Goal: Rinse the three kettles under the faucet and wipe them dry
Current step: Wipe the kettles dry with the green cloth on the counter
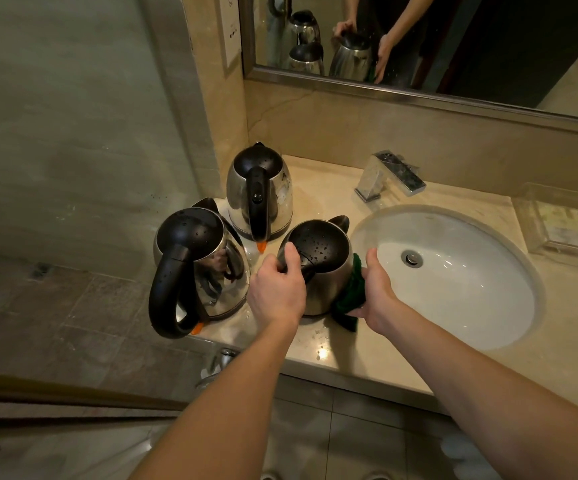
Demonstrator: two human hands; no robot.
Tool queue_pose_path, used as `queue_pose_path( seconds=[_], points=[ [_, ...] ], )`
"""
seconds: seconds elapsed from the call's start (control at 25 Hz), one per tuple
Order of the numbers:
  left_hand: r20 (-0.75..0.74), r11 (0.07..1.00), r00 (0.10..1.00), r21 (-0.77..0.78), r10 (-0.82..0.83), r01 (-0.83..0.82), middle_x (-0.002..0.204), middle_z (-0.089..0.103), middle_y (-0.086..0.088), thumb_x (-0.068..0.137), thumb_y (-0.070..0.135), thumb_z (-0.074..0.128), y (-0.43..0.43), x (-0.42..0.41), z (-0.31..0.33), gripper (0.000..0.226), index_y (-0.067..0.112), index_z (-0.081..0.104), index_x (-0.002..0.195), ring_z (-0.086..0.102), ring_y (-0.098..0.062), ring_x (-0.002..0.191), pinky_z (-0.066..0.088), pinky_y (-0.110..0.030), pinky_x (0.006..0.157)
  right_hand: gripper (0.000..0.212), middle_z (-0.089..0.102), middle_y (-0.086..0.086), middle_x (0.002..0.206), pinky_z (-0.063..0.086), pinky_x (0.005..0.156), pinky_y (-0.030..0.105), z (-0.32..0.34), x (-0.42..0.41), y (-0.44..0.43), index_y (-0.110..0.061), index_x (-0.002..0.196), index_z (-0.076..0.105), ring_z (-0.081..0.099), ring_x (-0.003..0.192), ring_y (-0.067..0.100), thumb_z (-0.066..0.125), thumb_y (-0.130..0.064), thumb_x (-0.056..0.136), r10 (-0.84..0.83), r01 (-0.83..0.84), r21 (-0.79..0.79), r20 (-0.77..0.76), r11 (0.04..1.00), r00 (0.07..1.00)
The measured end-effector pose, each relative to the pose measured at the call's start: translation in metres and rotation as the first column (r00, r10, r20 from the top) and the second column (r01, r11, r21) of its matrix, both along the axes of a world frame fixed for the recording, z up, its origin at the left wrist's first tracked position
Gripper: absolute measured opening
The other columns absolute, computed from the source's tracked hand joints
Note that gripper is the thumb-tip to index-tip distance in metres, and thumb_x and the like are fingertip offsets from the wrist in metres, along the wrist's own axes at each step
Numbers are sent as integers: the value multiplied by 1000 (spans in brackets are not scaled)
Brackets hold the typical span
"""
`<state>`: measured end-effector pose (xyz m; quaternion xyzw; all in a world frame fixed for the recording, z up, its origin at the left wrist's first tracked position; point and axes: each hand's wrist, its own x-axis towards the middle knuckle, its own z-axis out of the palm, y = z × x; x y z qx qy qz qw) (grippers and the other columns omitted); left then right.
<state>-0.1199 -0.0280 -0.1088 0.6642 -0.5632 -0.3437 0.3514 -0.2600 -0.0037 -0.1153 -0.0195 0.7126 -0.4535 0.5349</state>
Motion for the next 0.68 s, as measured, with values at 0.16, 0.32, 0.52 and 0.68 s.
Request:
queue_pose_path(
  seconds=[0.16,0.32,0.52,0.68],
  points=[
    [-11,999,999,-12,-38,37,65,53,1,96,59,34,-4,3,-2,54,16,50,66,53,-18,67,43,-34,63,83,44,11,149,28,113,58,17,-7,-3,-16,150,37,36,140,35,22,-74,92,37,-39,-43,-37,998,999],
    [-23,996,996,-14,-86,85,62,51,0,97,55,39,-9,6,-1,53,14,48,64,49,-16,62,35,-31,59,86,46,9,148,26,116,55,32,-15,-7,-15,148,40,36,140,31,20,-75,91,112,-120,-72,-108,990,988],
    [-44,994,993,-8,-113,113,62,51,-2,96,56,40,-11,9,-1,55,12,51,66,48,-17,61,39,-33,58,83,44,5,150,24,117,55,18,-19,-9,-19,146,45,35,141,29,22,-76,91,115,-124,-51,-152,991,982],
    [-32,993,992,-12,-122,121,62,50,-2,94,60,37,-14,10,-4,58,11,50,66,48,-18,61,38,-34,58,79,43,9,151,26,114,57,8,-23,-8,-16,147,42,33,142,32,20,-71,94,116,-117,-3,-91,993,989]
  ],
)
